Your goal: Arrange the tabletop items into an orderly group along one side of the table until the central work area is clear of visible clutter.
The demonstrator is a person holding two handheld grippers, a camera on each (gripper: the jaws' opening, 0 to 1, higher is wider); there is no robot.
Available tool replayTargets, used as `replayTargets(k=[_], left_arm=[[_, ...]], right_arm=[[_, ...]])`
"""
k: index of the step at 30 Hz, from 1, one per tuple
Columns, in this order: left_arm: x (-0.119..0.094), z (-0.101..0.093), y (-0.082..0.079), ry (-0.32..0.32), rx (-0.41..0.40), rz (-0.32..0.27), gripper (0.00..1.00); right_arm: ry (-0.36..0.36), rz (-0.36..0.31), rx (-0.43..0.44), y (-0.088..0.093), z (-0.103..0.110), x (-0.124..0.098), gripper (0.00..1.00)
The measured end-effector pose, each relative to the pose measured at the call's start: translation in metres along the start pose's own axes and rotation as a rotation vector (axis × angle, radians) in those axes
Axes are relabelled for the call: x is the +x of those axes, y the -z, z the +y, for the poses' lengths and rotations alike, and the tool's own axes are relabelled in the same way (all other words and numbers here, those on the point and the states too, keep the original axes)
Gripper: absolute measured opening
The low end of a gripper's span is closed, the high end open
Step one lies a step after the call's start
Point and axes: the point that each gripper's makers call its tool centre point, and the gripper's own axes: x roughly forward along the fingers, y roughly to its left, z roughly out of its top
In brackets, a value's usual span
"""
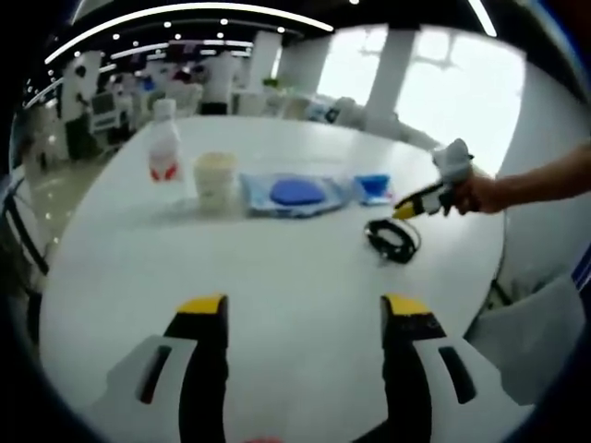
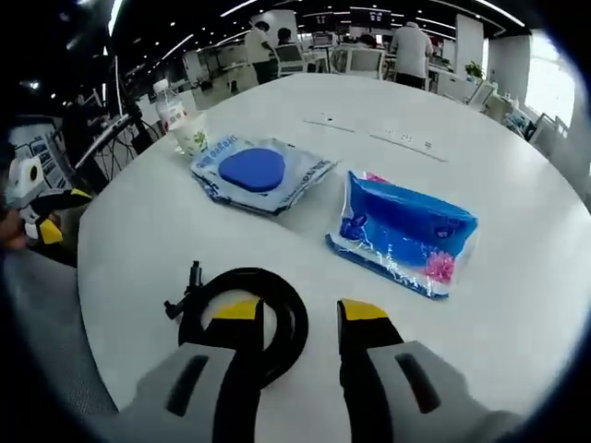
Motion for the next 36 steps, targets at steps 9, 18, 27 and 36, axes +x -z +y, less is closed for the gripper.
replayTargets(k=[9, 18, 27, 36], left_arm=[[0.0, -0.001, 0.0, 0.005, 0.008, 0.001, 0.64], [-0.001, -0.002, -0.001, 0.008, 0.007, -0.003, 0.64], [0.0, -0.003, -0.001, 0.01, 0.005, -0.001, 0.64], [0.0, -0.002, -0.002, 0.01, 0.001, -0.004, 0.63]], right_arm=[[0.002, 0.044, -0.049, 0.007, 0.005, 0.005, 0.28], [0.01, 0.104, -0.085, 0.021, 0.003, 0.009, 0.21], [0.042, 0.092, -0.131, 0.019, -0.007, 0.011, 0.14], [0.031, 0.07, -0.18, 0.01, 0.005, 0.008, 0.11]])
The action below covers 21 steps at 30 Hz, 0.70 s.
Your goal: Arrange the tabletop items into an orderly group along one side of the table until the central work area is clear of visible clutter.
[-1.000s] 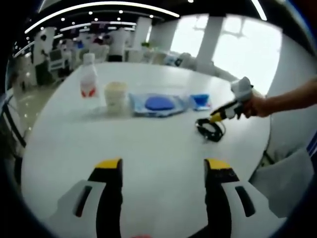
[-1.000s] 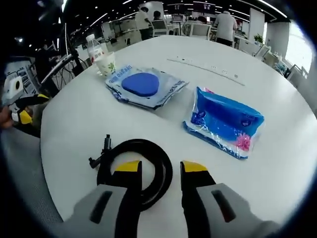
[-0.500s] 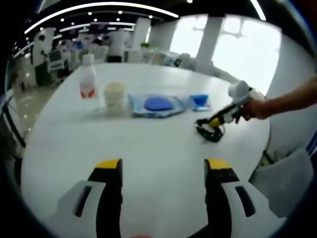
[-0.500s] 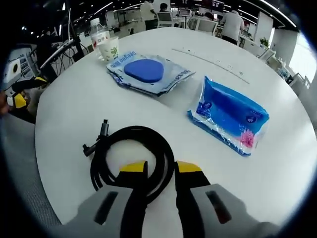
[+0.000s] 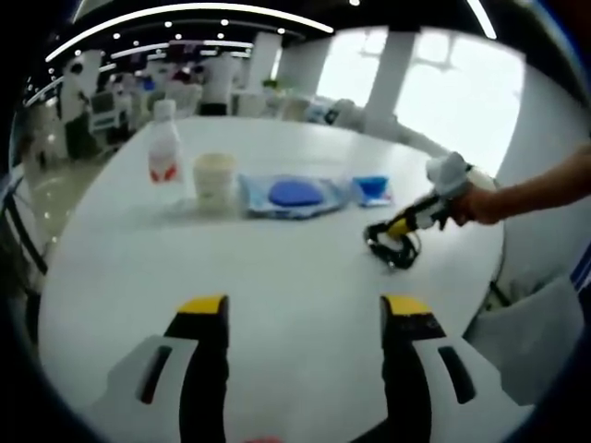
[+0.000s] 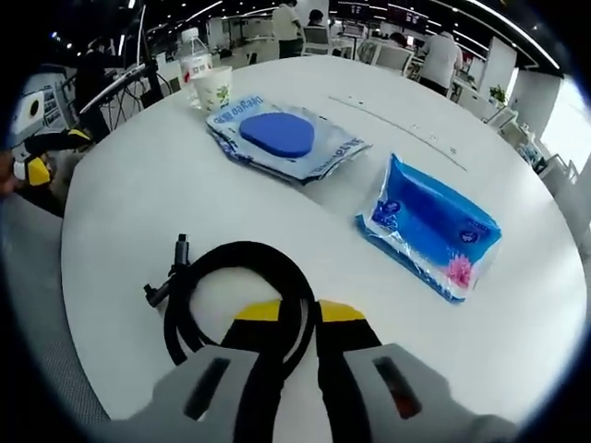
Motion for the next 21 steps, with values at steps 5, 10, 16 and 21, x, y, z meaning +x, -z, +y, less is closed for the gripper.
replayTargets(k=[5, 10, 16, 21], left_arm=[[0.0, 0.001, -0.001, -0.002, -0.004, -0.003, 0.63], [-0.001, 0.0, -0.001, -0.001, -0.005, -0.004, 0.63], [-0.001, 0.002, -0.001, -0.004, -0.011, -0.007, 0.63], [-0.002, 0.002, -0.001, -0.006, -0.015, -0.009, 0.63]], right_arm=[[0.004, -0.035, -0.038, -0.019, -0.001, -0.004, 0.1], [0.009, -0.055, -0.052, -0.035, -0.006, -0.004, 0.1], [0.016, -0.069, -0.063, -0.046, -0.012, -0.003, 0.1], [0.026, -0.065, -0.078, -0.046, -0.016, 0.0, 0.1]])
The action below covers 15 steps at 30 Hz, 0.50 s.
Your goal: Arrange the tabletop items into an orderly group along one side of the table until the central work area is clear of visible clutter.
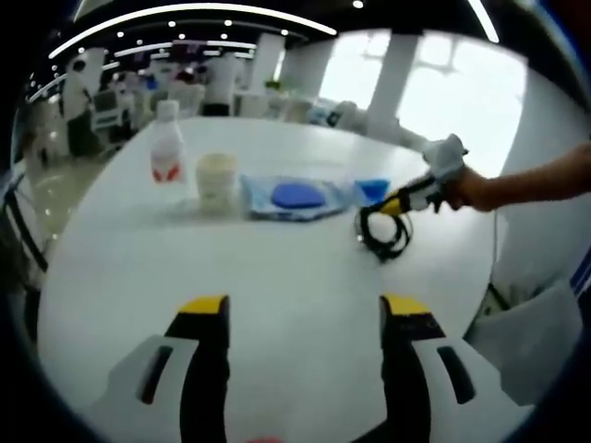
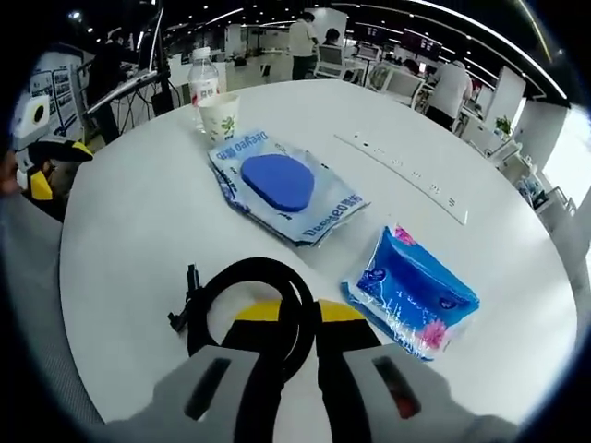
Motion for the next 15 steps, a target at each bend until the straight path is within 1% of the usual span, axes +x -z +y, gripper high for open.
replayTargets(k=[8, 15], left_arm=[[0.0, -0.001, 0.001, 0.002, 0.002, 0.005, 0.62], [0.0, 0.0, 0.002, 0.0, -0.003, 0.007, 0.62]], right_arm=[[0.018, 0.01, 0.014, 0.001, -0.01, 0.007, 0.1], [0.02, 0.02, 0.029, 0.004, -0.012, 0.013, 0.1]])
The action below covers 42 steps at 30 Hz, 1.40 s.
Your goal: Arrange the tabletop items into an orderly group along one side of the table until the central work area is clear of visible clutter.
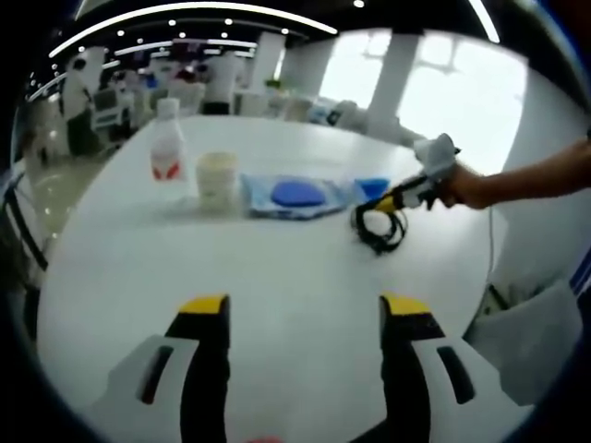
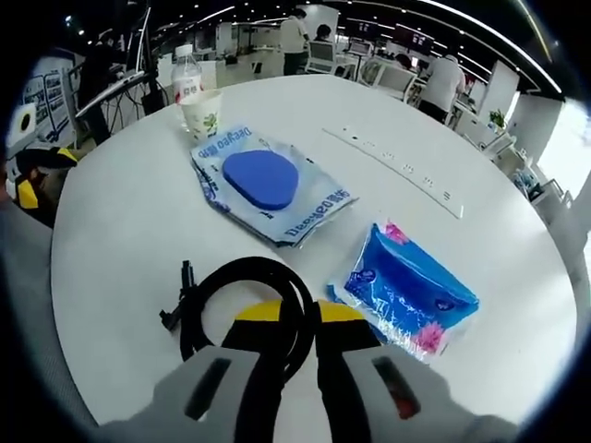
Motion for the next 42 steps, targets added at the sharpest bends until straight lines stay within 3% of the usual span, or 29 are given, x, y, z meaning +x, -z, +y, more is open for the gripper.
replayTargets(k=[29, 42], left_arm=[[0.002, 0.003, 0.004, -0.008, -0.001, 0.017, 0.62], [0.001, 0.006, 0.002, -0.019, -0.008, 0.007, 0.62]], right_arm=[[-0.004, 0.038, 0.038, 0.015, -0.001, 0.014, 0.09], [0.012, 0.038, 0.097, 0.013, -0.003, 0.005, 0.11]])
